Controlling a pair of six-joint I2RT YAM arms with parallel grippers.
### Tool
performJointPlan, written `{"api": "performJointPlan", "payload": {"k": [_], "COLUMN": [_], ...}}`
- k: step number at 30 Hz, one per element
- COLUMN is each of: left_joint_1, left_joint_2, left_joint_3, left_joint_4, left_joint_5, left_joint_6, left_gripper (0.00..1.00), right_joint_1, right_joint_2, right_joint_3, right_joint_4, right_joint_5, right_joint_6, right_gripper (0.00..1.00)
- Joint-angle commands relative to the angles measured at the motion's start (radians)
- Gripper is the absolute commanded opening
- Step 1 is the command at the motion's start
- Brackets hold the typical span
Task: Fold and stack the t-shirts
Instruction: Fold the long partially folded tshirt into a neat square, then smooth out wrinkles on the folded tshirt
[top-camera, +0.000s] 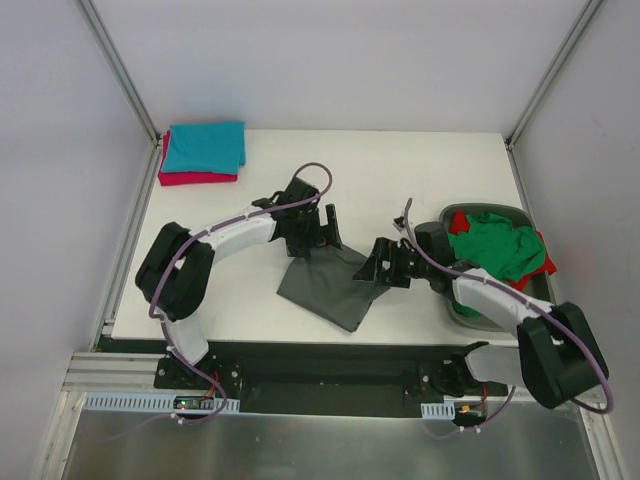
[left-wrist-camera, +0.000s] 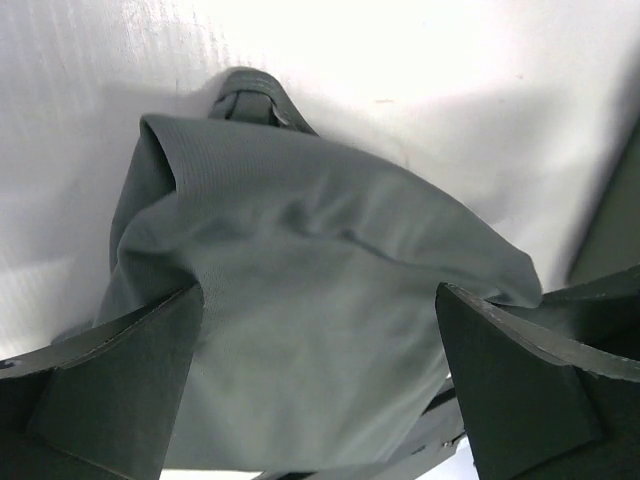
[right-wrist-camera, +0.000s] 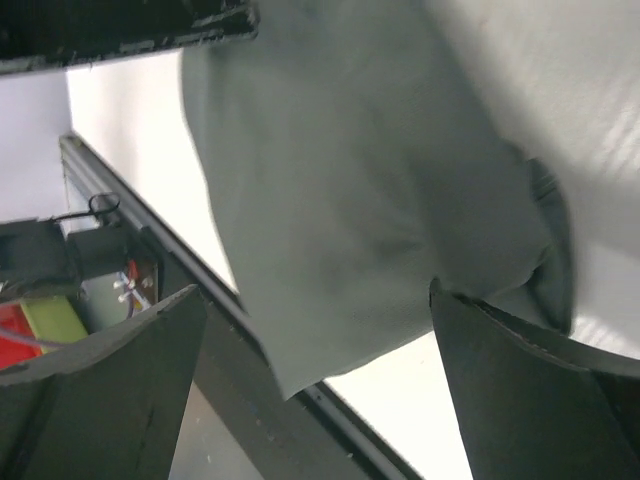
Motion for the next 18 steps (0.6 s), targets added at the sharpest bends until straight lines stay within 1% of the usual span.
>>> {"api": "performJointPlan", "payload": {"k": [1,6,9,11,13,15,16,18], "left_joint_1": [0.028,0.048,0.048,0.048,0.048,0.048,0.048,0.048], "left_joint_2": [0.074,0.127,0.122,0.098,0.040,-0.051,-0.095,-0.186], "left_joint_3": [0.045,0.004,-0.036,-0.073,-0.137,-0.206,-0.251,-0.289], "left_joint_4": [0.024,0.024,0.022,0.022,0.021,0.019,0.021,0.021], "left_joint_5": [0.007,0.012,0.007,0.035,0.038,0.032,0.021,-0.017], "left_joint_6": [0.017,0.009,-0.002,-0.005,-0.022,-0.043,-0.049,-0.054], "left_gripper": [0.99,0.99,0.99,0.99,0.99,0.99,0.99,0.99], "right_joint_1": [-0.062,-0.096,-0.107,-0.121,-0.138,-0.155,-0.161,-0.159], "right_joint_2": [0.134,0.283,0.357,0.389,0.401,0.397,0.383,0.350], "right_joint_3": [0.040,0.061,0.087,0.103,0.104,0.106,0.107,0.110], "right_joint_4": [0.106,0.126,0.134,0.134,0.132,0.125,0.114,0.090], "right_joint_5": [0.015,-0.018,-0.033,-0.032,-0.033,-0.051,-0.061,-0.074], "right_joint_6": [-0.049,-0.076,-0.081,-0.089,-0.098,-0.107,-0.108,-0.109], "right_gripper": [0.96,0.96,0.96,0.96,0.96,0.96,0.96,0.96]}}
